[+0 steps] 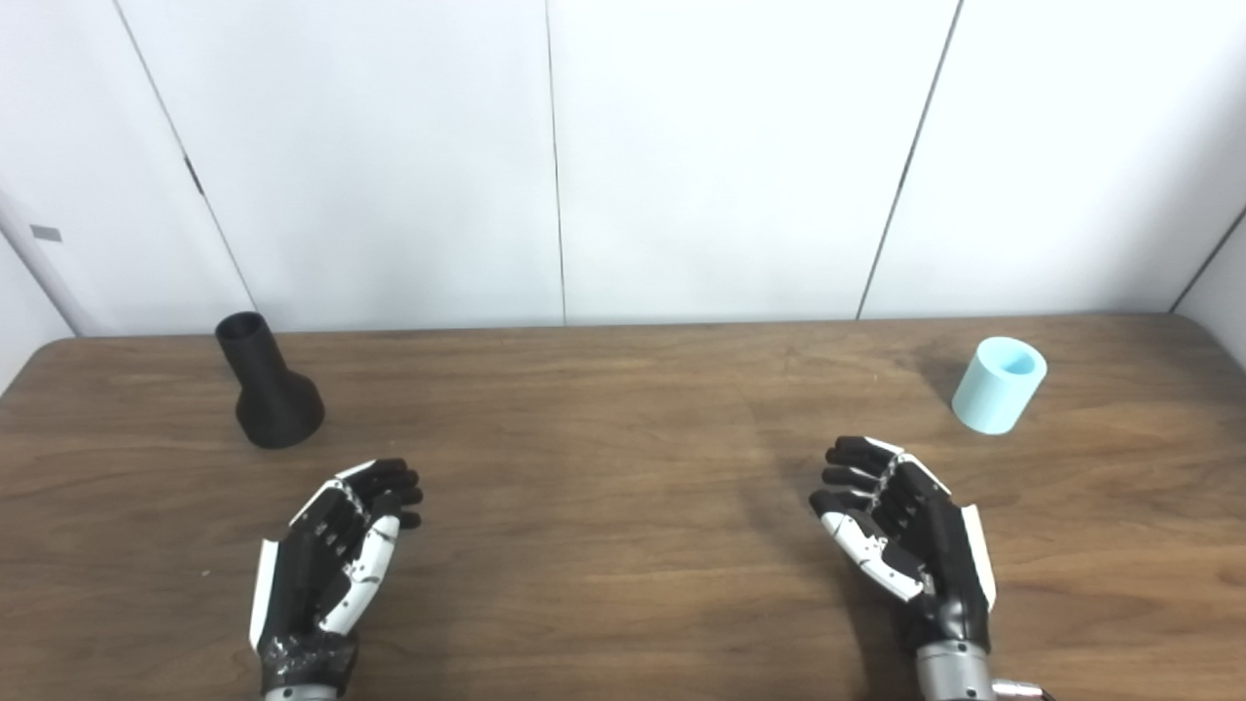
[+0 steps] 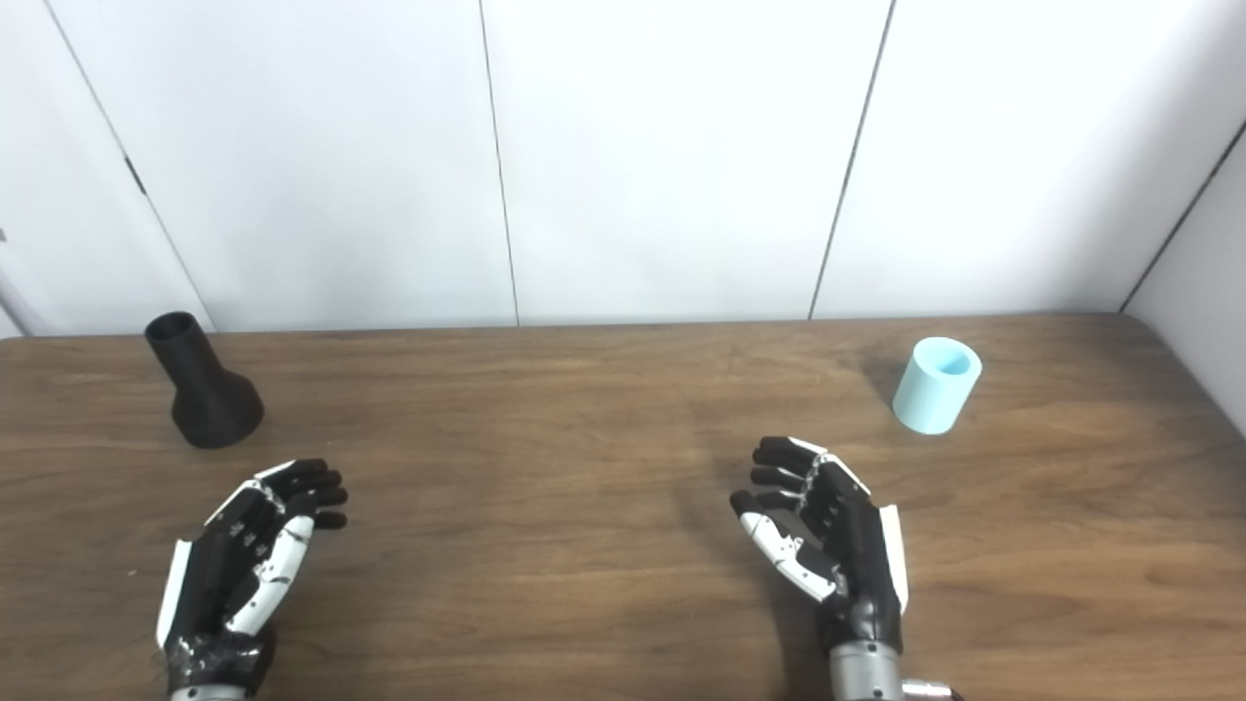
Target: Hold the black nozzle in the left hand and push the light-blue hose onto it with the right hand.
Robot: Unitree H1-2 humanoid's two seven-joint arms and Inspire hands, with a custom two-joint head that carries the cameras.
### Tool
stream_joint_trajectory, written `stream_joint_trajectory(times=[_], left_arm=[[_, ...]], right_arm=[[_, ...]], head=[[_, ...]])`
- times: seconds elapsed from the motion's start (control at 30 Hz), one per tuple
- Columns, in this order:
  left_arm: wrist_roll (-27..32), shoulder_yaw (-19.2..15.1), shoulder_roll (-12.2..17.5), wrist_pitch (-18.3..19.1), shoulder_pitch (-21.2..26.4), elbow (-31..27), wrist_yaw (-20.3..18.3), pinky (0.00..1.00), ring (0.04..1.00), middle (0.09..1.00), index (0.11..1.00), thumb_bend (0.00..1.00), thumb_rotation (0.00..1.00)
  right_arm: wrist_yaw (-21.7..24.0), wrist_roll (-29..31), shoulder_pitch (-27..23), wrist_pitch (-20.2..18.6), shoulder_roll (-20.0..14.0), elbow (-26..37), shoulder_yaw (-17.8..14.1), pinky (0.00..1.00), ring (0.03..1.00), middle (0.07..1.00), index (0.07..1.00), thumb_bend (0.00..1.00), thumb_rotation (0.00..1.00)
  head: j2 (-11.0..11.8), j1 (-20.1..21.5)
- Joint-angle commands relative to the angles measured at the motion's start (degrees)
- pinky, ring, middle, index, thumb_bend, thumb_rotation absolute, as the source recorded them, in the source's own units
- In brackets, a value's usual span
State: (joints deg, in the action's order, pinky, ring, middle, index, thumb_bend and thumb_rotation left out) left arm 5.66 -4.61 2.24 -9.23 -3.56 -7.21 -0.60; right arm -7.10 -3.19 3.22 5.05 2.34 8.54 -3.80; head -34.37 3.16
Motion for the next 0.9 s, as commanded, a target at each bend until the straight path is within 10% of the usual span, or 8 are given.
stream_joint_trajectory(times=[0.0, 0.53, 0.77, 0.87], left_arm=[[-0.4, 0.2, -0.1, -0.1, -1.0, -0.6, 0.0, 0.58, 0.652, 0.665, 0.644, 0.27, 0.26], [-0.2, -0.1, 0.0, 0.0, -1.1, -0.5, 0.1, 0.59, 0.651, 0.660, 0.642, 0.29, 0.28], [-3.0, -3.9, -2.8, -8.3, 0.1, 2.6, 5.4, 0.52, 0.596, 0.615, 0.603, 0.30, 0.25], [-5.6, -5.9, -3.8, -9.9, 0.6, 3.8, 8.7, 0.56, 0.530, 0.522, 0.512, 0.46, 0.10]], right_arm=[[0.1, 0.0, -0.7, 0.7, -0.3, 2.3, -0.1, 0.55, 0.641, 0.662, 0.631, 0.29, 0.09], [0.2, 0.1, -0.7, 0.5, -0.1, 2.6, 0.0, 0.55, 0.641, 0.661, 0.632, 0.29, 0.06], [0.1, -0.1, -0.5, 0.6, -0.2, 2.4, -0.1, 0.55, 0.642, 0.662, 0.635, 0.28, 0.05], [0.2, 0.3, -0.5, 1.1, -0.3, 2.0, -0.3, 0.54, 0.638, 0.660, 0.633, 0.29, 0.05]], head=[[-0.1, 0.0], [0.1, 0.3], [0.7, 0.0], [1.0, -0.5]])
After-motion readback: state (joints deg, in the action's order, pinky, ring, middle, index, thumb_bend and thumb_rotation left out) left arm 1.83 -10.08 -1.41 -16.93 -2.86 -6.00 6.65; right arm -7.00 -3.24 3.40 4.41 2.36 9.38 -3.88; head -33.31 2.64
